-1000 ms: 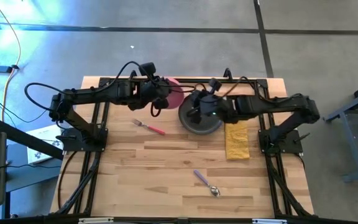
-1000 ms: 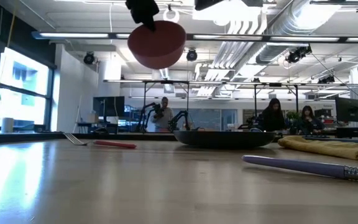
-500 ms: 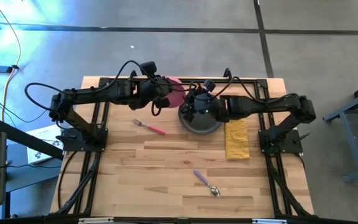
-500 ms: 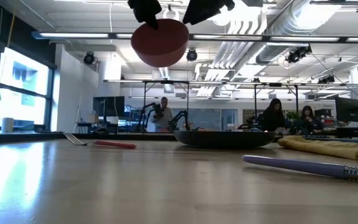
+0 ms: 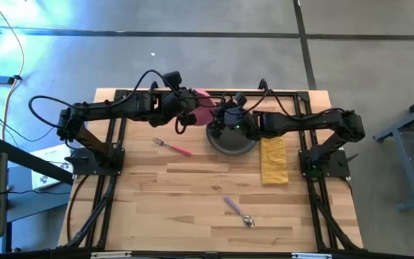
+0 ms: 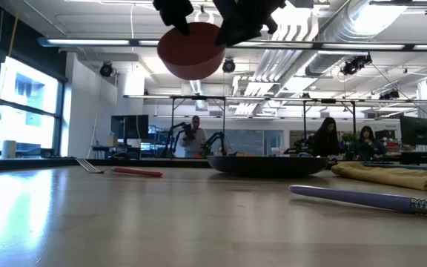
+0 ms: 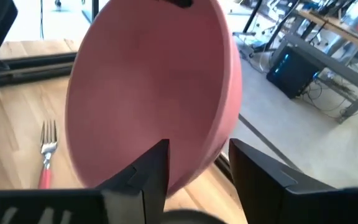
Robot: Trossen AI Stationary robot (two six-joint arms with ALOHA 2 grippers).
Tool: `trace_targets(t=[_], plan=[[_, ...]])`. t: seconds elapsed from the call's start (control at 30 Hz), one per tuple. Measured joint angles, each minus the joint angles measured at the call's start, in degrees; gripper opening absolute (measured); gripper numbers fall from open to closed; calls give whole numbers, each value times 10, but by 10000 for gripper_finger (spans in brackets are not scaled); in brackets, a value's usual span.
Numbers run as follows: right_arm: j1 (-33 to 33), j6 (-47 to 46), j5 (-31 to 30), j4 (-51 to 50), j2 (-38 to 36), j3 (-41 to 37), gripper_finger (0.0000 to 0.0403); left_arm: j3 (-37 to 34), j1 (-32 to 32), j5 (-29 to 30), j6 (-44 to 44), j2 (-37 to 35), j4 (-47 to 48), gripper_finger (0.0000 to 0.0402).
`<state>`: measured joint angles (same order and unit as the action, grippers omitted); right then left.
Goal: Set table place
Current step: Put the pink bowl on top of the black plate
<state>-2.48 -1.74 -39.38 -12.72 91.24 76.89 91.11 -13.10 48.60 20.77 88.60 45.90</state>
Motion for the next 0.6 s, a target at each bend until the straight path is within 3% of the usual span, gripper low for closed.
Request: trace_targets(t=[0.17,0.37,0.6], plan=[[-10,2,9,17,0,-9,130,0,0,-2,0,0,0,0],[-24,-5,22,20,0,-9,19,0,0,1,-3,0,2,0],[-34,-20,42,10,-1,-9,4,0,0,-15,-4,0,-6,10]])
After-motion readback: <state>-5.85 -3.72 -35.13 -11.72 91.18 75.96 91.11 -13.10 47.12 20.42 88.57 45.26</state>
